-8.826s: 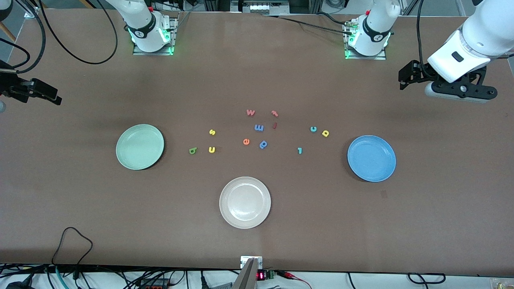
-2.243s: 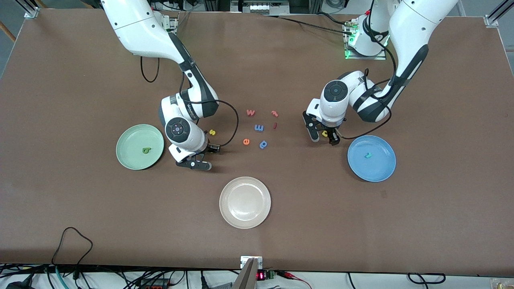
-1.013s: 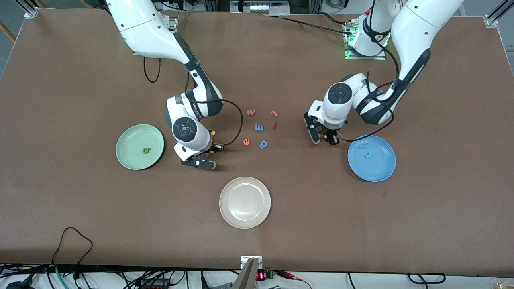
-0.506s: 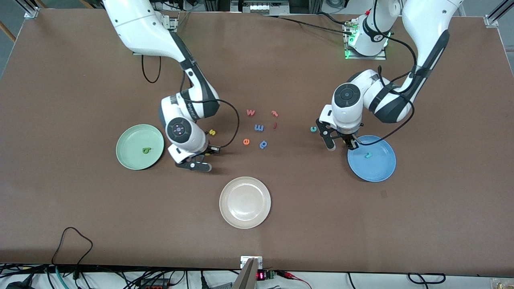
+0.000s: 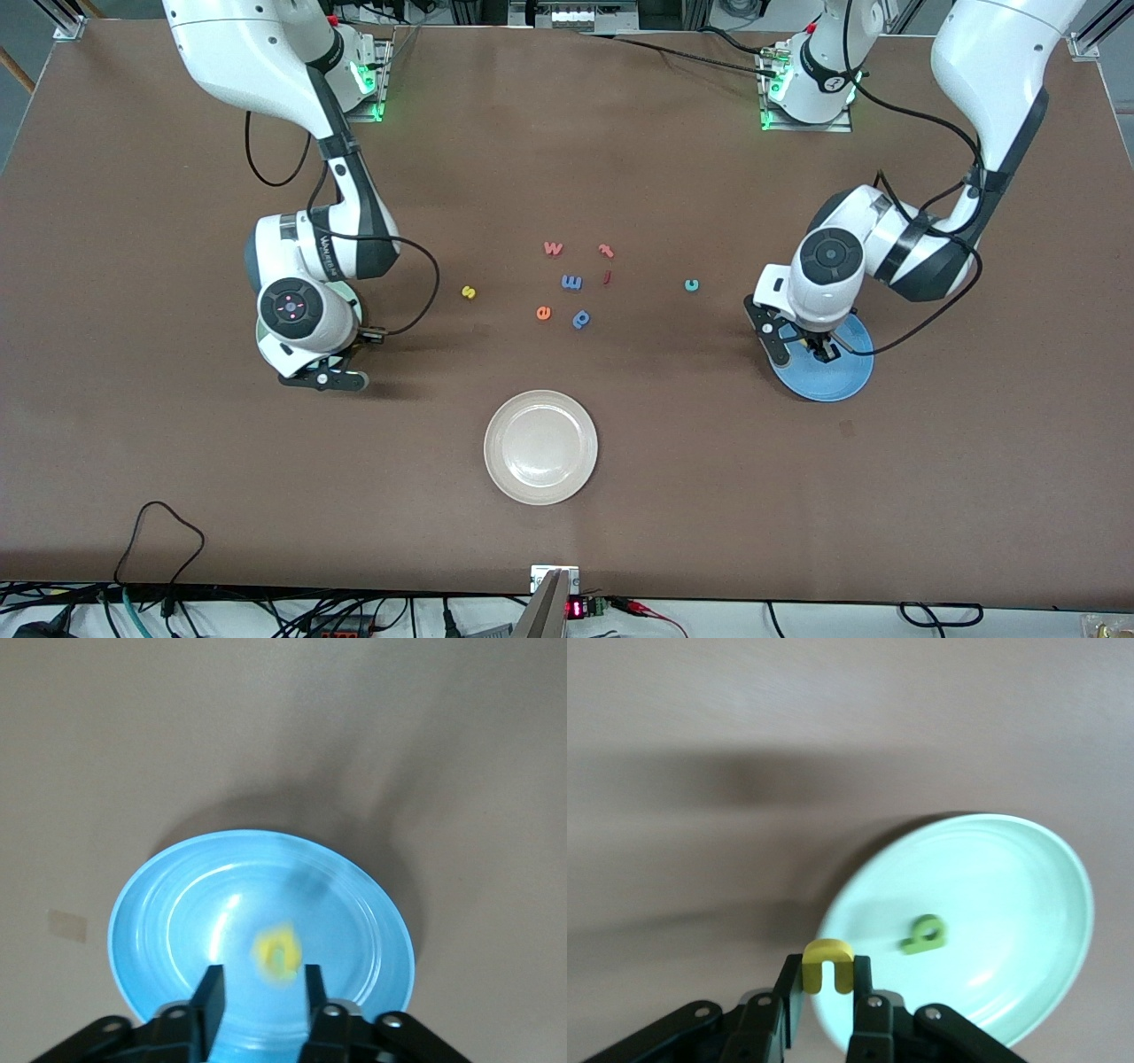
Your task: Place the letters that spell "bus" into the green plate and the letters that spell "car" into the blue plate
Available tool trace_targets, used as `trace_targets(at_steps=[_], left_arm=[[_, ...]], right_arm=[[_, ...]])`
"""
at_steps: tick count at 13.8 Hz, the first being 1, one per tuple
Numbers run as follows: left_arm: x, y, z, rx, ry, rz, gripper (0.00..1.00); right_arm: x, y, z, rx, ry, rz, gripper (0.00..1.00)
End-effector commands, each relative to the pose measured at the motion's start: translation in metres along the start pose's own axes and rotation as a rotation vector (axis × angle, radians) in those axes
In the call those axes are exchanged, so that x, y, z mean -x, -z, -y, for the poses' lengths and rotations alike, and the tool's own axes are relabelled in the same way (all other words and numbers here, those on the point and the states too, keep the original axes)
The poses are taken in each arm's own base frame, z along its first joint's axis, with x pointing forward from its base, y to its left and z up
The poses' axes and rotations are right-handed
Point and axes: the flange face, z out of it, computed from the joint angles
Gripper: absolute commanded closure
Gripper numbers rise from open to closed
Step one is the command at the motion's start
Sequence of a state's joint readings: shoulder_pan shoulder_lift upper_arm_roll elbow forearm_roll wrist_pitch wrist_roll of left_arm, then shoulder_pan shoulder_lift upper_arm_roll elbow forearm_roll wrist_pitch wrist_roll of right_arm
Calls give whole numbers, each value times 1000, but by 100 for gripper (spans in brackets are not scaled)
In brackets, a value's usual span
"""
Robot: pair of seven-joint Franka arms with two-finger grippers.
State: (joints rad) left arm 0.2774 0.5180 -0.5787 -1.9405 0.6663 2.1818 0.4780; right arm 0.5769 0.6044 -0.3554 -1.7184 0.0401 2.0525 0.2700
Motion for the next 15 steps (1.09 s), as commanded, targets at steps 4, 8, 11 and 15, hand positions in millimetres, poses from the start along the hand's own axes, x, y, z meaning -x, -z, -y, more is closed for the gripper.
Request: trace_targets(at_steps=[4,8,11,15], left_arm=[[-13,15,-10,115,80,-49,0],[-40,18,-64,201,443,-18,0],[-64,9,-109,218,657,-21,0],[-75,-18,-146,282,850,-123,0]], right_arm=[[30,-23,-48,-18,36,37,96],[52,-41,-54,-48,27,11,91],[50,-38,-52,-58,9,6,0],[47,-6,-18,-142,5,-14,0]])
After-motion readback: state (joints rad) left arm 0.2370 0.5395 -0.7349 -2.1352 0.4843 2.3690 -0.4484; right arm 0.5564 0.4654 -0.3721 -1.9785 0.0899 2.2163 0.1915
